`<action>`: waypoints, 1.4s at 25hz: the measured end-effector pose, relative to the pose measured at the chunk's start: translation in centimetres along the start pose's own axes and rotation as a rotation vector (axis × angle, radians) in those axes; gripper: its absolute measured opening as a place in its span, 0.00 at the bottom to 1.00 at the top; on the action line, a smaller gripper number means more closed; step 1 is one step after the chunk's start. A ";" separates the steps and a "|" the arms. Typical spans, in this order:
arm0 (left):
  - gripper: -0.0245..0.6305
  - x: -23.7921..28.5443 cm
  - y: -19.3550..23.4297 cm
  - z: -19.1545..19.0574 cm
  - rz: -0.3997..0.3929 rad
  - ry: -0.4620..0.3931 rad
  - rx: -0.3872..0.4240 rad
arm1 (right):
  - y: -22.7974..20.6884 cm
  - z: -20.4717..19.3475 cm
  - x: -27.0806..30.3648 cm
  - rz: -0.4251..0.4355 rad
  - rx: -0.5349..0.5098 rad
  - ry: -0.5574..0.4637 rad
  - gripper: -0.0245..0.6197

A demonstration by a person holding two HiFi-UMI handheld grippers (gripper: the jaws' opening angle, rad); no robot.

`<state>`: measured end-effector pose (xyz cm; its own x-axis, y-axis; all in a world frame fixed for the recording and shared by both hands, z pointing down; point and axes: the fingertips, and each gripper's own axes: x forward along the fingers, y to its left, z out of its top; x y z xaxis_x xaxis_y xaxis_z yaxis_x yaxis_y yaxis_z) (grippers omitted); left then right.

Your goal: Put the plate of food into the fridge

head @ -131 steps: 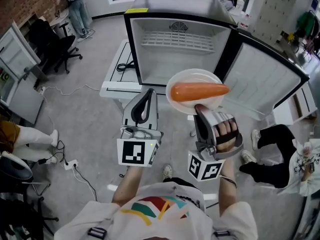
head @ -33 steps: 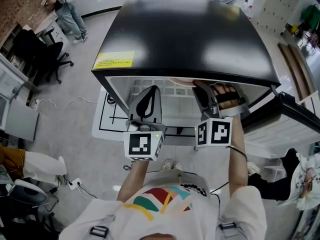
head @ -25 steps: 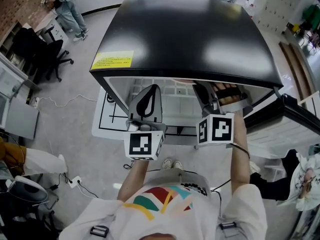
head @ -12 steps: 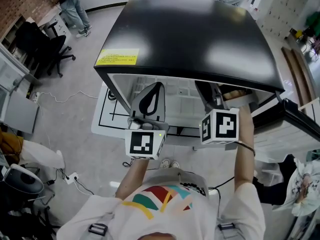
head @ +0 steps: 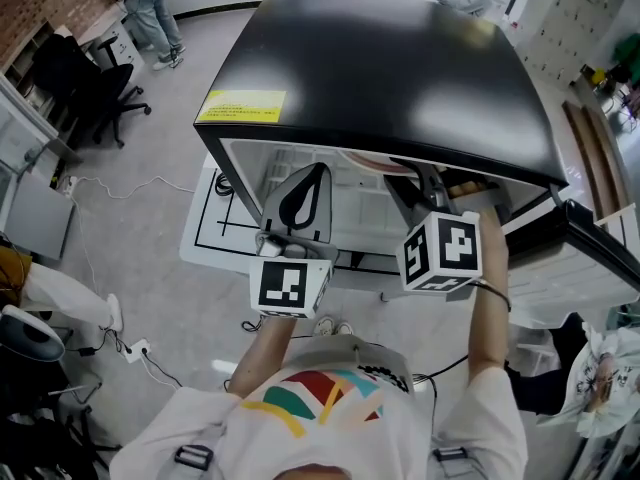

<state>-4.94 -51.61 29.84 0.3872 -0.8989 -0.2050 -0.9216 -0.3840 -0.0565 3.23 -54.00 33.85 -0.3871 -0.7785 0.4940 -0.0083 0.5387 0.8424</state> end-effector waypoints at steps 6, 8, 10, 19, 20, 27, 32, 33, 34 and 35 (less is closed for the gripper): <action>0.05 -0.2 -0.3 0.3 -0.001 -0.014 -0.011 | 0.6 0.0 -0.3 0.041 0.070 -0.027 0.21; 0.05 -0.4 -0.4 0.3 -0.002 -0.016 -0.011 | 0.8 -0.1 -0.4 0.049 0.085 -0.034 0.23; 0.05 -0.5 -0.5 0.5 -0.007 -0.017 -0.005 | 0.9 -0.2 -0.5 0.041 0.092 -0.037 0.23; 0.05 -0.9 -1.3 1.2 -0.013 -0.033 -0.005 | 0.7 -0.7 -1.3 -0.021 0.203 -0.051 0.27; 0.05 -1.0 -1.4 1.3 -0.015 -0.035 -0.003 | 0.6 -0.8 -1.4 -0.032 0.212 -0.053 0.28; 0.05 -1.3 -1.9 1.4 -0.021 -0.035 0.000 | 1.3 0.0 -2.6 -0.021 0.310 -0.126 0.29; 0.05 -1.4 -2.4 1.9 -0.031 -0.042 0.001 | -0.2 0.4 -4.1 -0.118 0.432 -0.207 0.29; 0.05 -1.4 -2.5 2.0 -0.034 -0.043 0.002 | -0.8 0.3 -4.5 -0.156 0.472 -0.230 0.29; 0.05 -1.4 -2.6 2.1 -0.037 -0.044 0.002 | -1.4 0.3 -5.1 -0.200 0.516 -0.258 0.29; 0.05 -1.4 -2.7 2.2 -0.039 -0.046 0.002 | -2.1 0.3 -5.7 -0.247 0.557 -0.287 0.29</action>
<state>-3.05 -48.83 28.13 0.4213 -0.8725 -0.2475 -0.9058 -0.4184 -0.0671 5.18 -50.55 29.20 -0.5423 -0.8249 0.1594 -0.5723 0.5016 0.6488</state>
